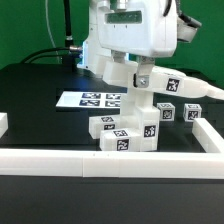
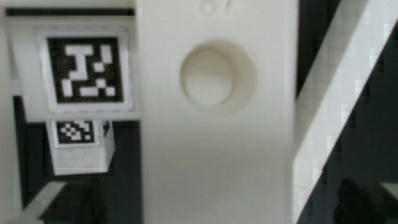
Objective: Assemble chair
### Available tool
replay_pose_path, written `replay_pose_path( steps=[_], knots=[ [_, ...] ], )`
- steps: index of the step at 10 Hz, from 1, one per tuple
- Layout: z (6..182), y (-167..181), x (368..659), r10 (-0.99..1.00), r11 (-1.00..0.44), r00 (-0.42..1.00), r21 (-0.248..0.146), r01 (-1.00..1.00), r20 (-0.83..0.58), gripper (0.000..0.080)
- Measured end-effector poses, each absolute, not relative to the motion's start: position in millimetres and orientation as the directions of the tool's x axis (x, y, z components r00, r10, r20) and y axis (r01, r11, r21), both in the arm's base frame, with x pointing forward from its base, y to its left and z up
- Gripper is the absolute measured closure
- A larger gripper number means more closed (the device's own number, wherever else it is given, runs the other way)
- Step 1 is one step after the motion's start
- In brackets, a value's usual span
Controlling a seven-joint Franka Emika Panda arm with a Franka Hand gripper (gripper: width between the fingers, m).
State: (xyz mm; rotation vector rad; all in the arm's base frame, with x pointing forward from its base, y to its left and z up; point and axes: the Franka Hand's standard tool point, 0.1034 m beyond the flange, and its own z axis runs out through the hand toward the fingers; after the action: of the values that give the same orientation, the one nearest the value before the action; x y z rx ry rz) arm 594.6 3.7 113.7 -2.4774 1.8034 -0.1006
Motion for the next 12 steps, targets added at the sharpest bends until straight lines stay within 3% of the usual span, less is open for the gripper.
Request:
replay_pose_path(
  steps=[9, 12],
  knots=[
    [74.7, -30.1, 590.4, -0.947, -0.316, 0.309, -0.084, -0.945, 0.083, 0.0150],
    [82.2, -31.1, 594.1, -0.948, -0.316, 0.310, -0.083, -0.945, 0.073, 0.0150]
  ],
)
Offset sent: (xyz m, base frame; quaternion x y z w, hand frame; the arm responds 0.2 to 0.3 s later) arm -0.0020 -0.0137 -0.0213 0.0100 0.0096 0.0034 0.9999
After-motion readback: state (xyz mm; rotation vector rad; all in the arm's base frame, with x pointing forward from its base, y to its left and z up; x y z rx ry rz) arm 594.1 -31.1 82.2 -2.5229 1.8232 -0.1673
